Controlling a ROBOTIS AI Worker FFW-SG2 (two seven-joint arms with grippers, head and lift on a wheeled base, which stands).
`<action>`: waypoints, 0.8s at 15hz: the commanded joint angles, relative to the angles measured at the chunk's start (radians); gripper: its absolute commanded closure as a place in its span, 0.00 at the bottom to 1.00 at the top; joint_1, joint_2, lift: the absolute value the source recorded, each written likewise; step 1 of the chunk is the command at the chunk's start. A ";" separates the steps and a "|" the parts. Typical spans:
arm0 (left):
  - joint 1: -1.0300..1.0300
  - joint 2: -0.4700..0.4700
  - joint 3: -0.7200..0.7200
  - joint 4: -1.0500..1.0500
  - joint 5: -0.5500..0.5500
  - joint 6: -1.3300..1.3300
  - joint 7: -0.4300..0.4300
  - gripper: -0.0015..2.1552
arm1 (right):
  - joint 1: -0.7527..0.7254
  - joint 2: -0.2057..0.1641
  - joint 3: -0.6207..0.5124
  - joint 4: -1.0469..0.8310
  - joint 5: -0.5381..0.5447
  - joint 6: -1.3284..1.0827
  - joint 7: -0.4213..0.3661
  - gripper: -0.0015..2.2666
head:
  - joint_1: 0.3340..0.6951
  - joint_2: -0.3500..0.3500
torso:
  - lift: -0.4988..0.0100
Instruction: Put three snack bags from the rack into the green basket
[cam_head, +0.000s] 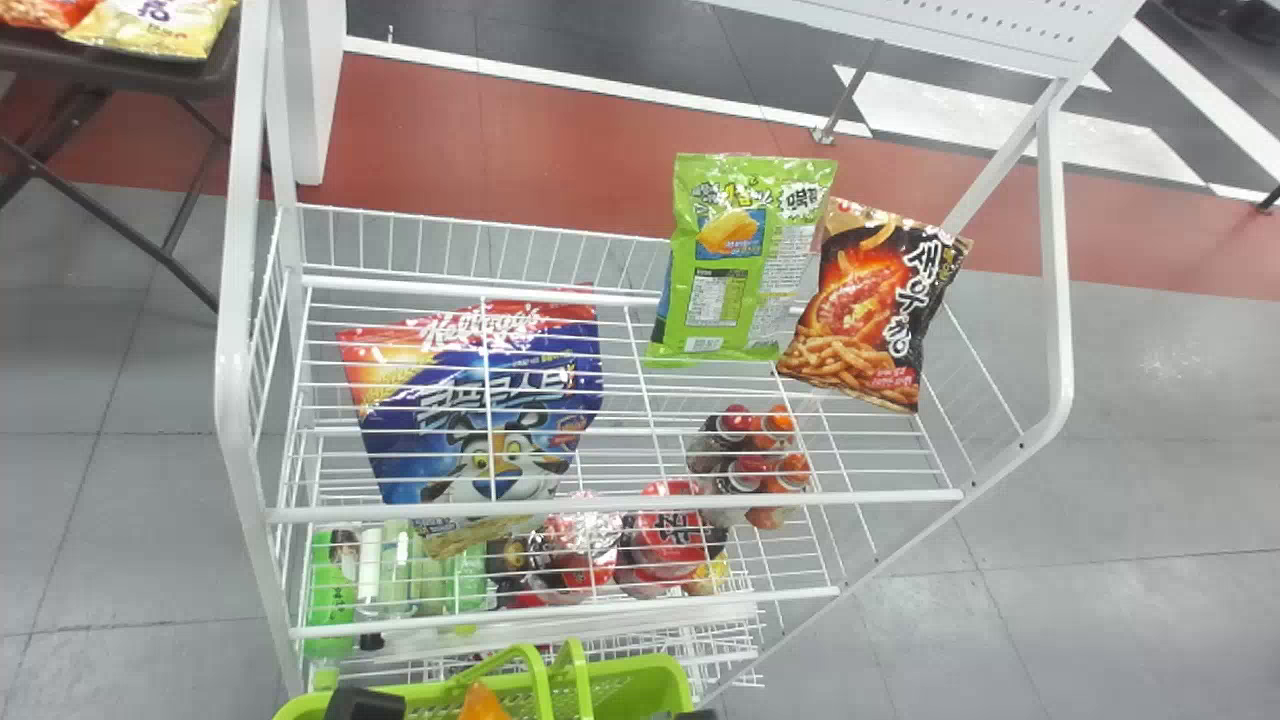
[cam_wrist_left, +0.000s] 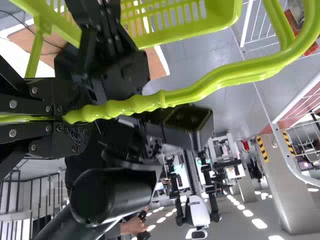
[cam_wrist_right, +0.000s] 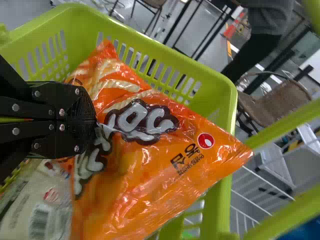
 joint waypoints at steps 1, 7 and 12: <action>0.000 -0.003 -0.002 0.000 -0.001 0.000 0.001 0.66 | -0.046 -0.005 0.053 0.057 0.025 0.005 0.023 0.99 | 1.00 0.00 | 0.98; 0.000 -0.003 0.001 0.003 -0.002 0.003 0.003 0.66 | 0.102 -0.019 -0.136 -0.157 0.030 -0.044 0.005 0.01 | 1.00 0.00 | 0.98; -0.002 -0.003 0.001 0.003 -0.002 0.006 0.003 0.66 | 0.155 -0.023 -0.263 -0.287 -0.001 0.029 0.060 0.03 | 1.00 0.00 | 0.98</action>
